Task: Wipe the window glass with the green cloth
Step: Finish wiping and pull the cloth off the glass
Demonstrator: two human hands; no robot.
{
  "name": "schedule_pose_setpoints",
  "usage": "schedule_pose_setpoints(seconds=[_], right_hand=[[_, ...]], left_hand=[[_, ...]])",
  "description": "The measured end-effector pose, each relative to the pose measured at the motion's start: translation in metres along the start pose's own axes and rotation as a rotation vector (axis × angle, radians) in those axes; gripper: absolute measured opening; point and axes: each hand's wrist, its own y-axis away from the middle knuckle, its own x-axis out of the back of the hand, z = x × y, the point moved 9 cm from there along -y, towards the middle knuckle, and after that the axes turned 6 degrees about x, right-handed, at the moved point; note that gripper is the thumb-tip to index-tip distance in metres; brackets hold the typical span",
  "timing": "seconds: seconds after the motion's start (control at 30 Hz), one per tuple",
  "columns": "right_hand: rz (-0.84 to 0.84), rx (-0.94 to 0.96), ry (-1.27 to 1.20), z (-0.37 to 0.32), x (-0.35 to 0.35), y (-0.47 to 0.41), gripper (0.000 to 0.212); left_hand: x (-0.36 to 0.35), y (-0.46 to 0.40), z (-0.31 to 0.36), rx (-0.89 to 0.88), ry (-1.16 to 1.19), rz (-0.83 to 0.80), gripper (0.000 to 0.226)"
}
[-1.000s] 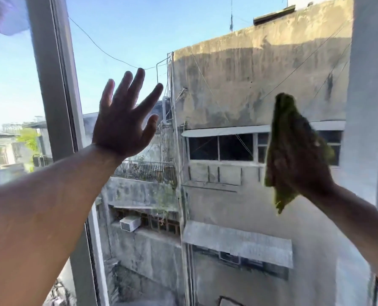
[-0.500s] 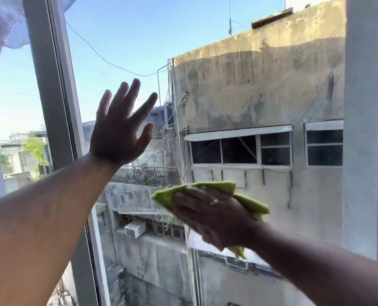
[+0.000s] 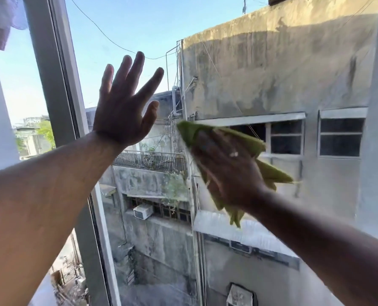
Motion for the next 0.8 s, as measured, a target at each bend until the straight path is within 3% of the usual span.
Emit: schedule_pose_setpoints(seconds=[0.07,0.1,0.2,0.33,0.47,0.57,0.7,0.8], right_hand=[[-0.223,0.408,-0.023,-0.100,-0.036,0.027,0.078],[-0.291,0.485,-0.063,-0.123,-0.046,0.040,0.078],[-0.312,0.428,-0.266,-0.129,-0.044,0.045,0.074],[-0.181,0.391,-0.385,-0.114,-0.021,0.036,0.056],[-0.003,0.194,-0.257,-0.099,-0.004,0.039,0.052],[0.116,-0.085,-0.130,-0.081,0.009,0.053,0.059],[-0.111,-0.390,-0.090,-0.056,0.001,0.062,0.081],[-0.283,-0.467,-0.146,-0.061,-0.003,0.064,0.065]], left_hand=[[0.002,-0.002,0.002,0.003,0.010,-0.041,0.058],[0.003,-0.003,0.002,0.014,0.020,-0.075,0.058],[0.011,0.010,0.010,0.049,0.075,-0.149,0.057],[0.025,0.117,0.035,0.042,0.148,-0.155,0.052],[0.011,0.218,0.051,0.072,0.032,-0.305,0.054],[0.006,0.228,0.050,0.178,-0.002,-0.324,0.031],[0.018,0.219,0.050,0.148,0.158,-0.275,0.013],[0.027,0.222,0.045,0.086,0.393,-0.398,0.008]])
